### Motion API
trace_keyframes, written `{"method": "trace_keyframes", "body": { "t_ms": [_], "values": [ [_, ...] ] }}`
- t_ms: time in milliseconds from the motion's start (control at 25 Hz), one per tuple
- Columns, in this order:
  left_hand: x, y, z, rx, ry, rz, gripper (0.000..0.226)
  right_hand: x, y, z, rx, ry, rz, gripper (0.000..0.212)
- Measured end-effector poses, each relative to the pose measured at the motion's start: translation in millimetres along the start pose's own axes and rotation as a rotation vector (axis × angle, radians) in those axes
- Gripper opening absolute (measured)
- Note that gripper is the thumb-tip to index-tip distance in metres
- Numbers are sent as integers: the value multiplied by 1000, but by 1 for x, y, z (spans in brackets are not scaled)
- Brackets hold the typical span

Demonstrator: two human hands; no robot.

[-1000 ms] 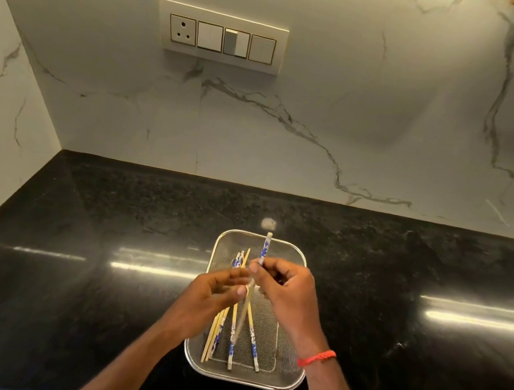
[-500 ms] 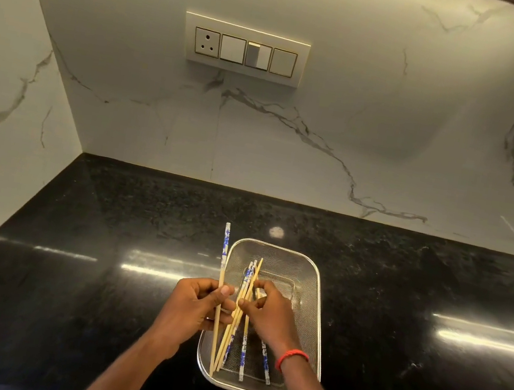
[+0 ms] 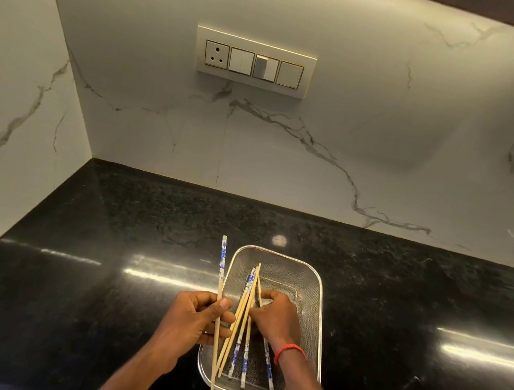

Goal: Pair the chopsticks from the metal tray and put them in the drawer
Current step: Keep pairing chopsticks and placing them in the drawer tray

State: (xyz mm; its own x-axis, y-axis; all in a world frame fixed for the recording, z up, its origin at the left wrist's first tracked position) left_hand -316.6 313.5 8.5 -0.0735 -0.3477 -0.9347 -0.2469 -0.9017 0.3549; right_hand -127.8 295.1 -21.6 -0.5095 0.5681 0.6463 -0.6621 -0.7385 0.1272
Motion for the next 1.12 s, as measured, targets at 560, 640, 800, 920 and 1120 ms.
{"method": "trace_keyframes", "body": {
  "t_ms": [560,640,800,920,1120],
  "values": [
    [0,-3,-15,70,32,38,18,-24,10,9,-176,282,308,37],
    [-2,-4,-18,92,52,50,18,-20,7,21,-148,58,207,35],
    [0,-4,-21,123,83,82,21,9,20,46,-192,-412,217,19],
    [3,-5,-22,130,129,125,28,27,46,48,-104,-355,414,26],
    [6,-8,-20,97,215,197,34,28,68,33,37,-111,553,38]
  ]
}}
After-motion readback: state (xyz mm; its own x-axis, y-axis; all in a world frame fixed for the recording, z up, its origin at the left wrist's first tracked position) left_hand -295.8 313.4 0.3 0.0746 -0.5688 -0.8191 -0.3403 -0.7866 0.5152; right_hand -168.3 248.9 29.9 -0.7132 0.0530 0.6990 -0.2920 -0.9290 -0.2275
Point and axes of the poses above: each hand's wrist, its own y-axis away from the middle knuckle, its own z-axis out of the back of the hand, x = y × z, the point moved 2 cm from there along -y, towards the middle knuckle, and after that the axes turned 11 degrees about -x, right-handed, at the moved point
